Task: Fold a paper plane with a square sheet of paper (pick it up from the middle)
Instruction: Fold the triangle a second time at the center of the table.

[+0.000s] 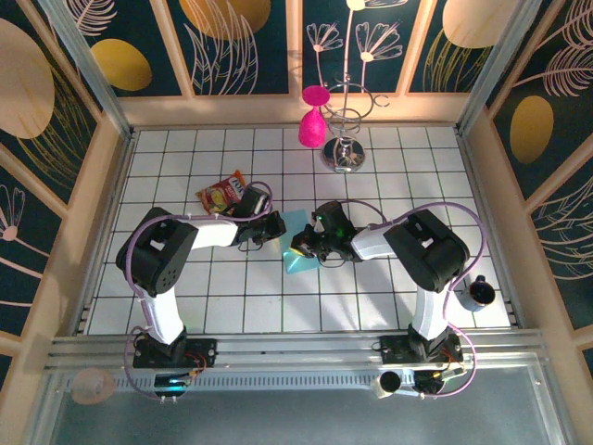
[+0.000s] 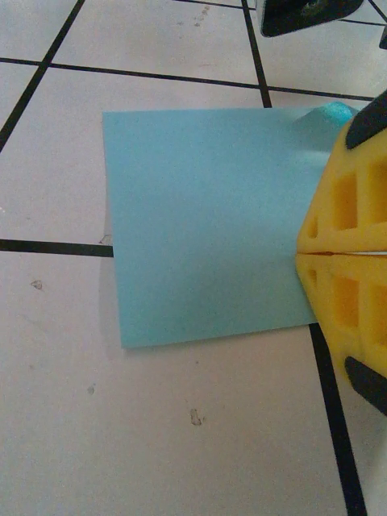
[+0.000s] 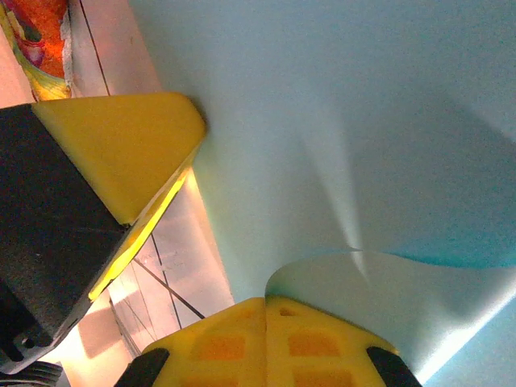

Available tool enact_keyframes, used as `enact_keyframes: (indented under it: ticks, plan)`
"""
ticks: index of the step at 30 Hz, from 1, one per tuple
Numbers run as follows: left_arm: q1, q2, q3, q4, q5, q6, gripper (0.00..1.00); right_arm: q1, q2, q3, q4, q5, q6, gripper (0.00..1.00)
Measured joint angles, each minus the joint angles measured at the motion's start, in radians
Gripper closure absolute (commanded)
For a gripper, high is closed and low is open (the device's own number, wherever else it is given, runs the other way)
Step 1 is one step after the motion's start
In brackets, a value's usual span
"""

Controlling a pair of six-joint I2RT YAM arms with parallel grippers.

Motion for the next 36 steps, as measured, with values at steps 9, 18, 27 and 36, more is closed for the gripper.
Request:
enact_keyframes:
  ticks: [9, 18, 27, 36]
  plan:
    - [0.002, -0.031, 0.000, -0.025, -0.011, 0.002, 0.84, 0.000, 0.009, 0.012, -0.016, -0.002, 0.000, 0.93]
    - [0.059, -0.167, 0.000, -0.055, -0.043, 0.009, 0.77, 0.000, 0.016, 0.033, -0.021, -0.014, 0.000, 0.81]
    - [0.072, -0.268, -0.069, -0.065, -0.061, 0.007, 0.74, -0.001, 0.015, 0.049, -0.021, -0.030, -0.005, 0.66]
    - [0.070, -0.344, -0.163, -0.047, -0.019, -0.024, 0.78, -0.001, 0.014, 0.053, -0.013, -0.036, -0.004, 0.60]
